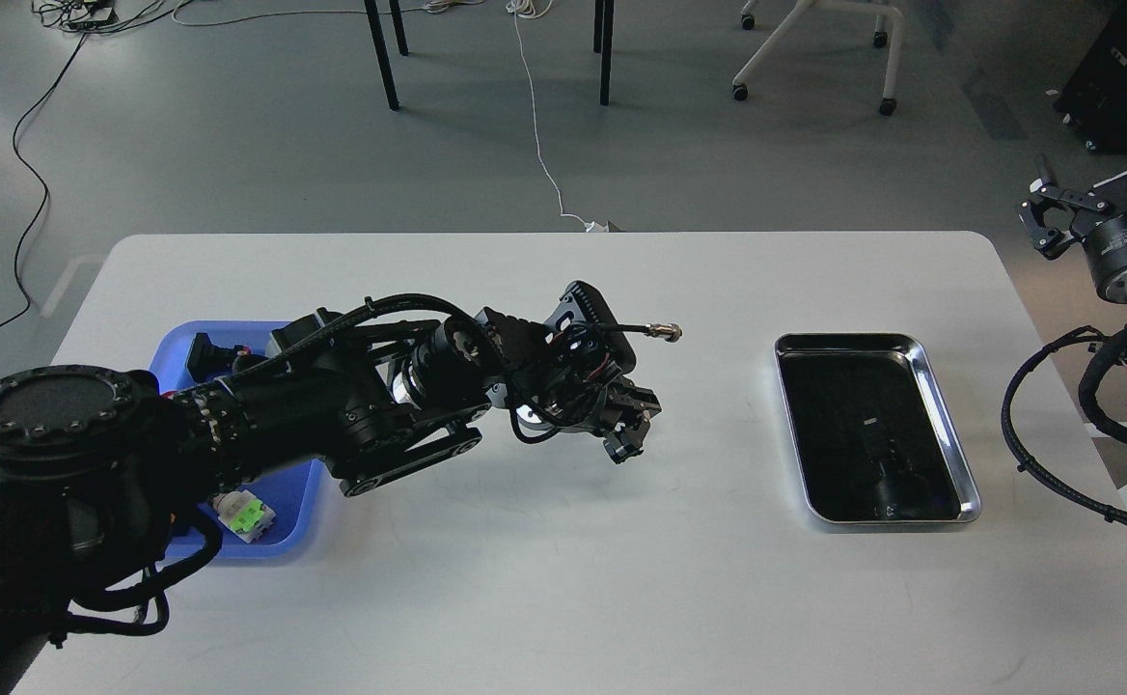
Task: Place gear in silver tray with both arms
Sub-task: 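Carry the gear with the left gripper toward the table center, then lower the gear onto the table between the trays and release, then retract the left arm away from the table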
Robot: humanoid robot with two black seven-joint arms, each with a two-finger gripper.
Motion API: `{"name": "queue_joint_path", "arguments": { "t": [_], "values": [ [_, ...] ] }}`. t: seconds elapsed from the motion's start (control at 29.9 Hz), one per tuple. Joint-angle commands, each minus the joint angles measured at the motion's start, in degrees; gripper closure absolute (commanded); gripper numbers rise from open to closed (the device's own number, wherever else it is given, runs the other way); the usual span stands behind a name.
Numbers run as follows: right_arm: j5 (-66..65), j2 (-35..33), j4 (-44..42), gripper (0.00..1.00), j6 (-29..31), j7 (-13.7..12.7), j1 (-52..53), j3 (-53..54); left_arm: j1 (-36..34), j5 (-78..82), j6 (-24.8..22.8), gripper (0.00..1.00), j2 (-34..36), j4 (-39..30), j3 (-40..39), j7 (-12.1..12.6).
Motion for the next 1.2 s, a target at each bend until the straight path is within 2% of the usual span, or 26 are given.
{"name": "queue_joint_path", "arguments": {
  "t": [0.0, 0.17, 0.2, 0.27, 0.3, 0.47, 0.6, 0.77, 1.04, 1.17],
  "values": [
    [0.0, 0.1, 0.1, 0.01, 0.0, 0.0, 0.0, 0.0, 0.6, -0.2, 0.1, 0.77, 0.0, 0.0, 1.0, 0.0],
    [0.0, 0.1, 0.1, 0.01, 0.0, 0.0, 0.0, 0.1, 0.6, -0.3, 0.1, 0.7, 0.0, -0.8, 1.0, -0.4],
    [0.0, 0.1, 0.1, 0.01, 0.0, 0.0, 0.0, 0.0, 0.7, -0.3, 0.1, 0.67, 0.0, -0.8, 1.0, -0.4],
    [0.0, 0.1, 0.1, 0.01, 0.0, -0.1, 0.0, -0.1, 0.6, -0.4, 0.1, 0.48, 0.0, -0.8, 1.0, -0.4],
    [0.0, 0.1, 0.1, 0.01, 0.0, -0.1, 0.0, -0.3, 0.6, -0.5, 0.1, 0.42, 0.0, -0.8, 1.0, -0.4],
    [0.0, 0.0, 0.3, 0.01, 0.0, -0.2, 0.1, -0.9, 0.4, -1.2, 1.5, 0.31, 0.0, -1.0, -1.8, -0.7],
    [-0.1, -0.2, 0.4, 0.01, 0.0, -0.2, 1.0, -1.1, 0.1, -11.2, 2.8, 0.18, 0.0, -2.7, -9.4, -0.7],
    [-1.1, -0.3, 0.7, 0.01, 0.0, -0.3, 4.0, -1.5, 0.0, -31.6, 3.1, 0.02, 7.1, -4.3, -15.6, -0.8],
    [-2.1, -1.3, 0.8, 0.01, 0.0, -0.4, 14.3, -17.0, 0.1, -66.4, 2.8, 0.02, 19.0, -3.6, -26.4, -0.9],
    [-2.1, -1.3, 0.8, 0.01, 0.0, -0.4, 14.3, -17.1, 0.1, -66.4, 2.8, 0.02, 19.0, -3.6, -26.4, -0.9]
  ]
}}
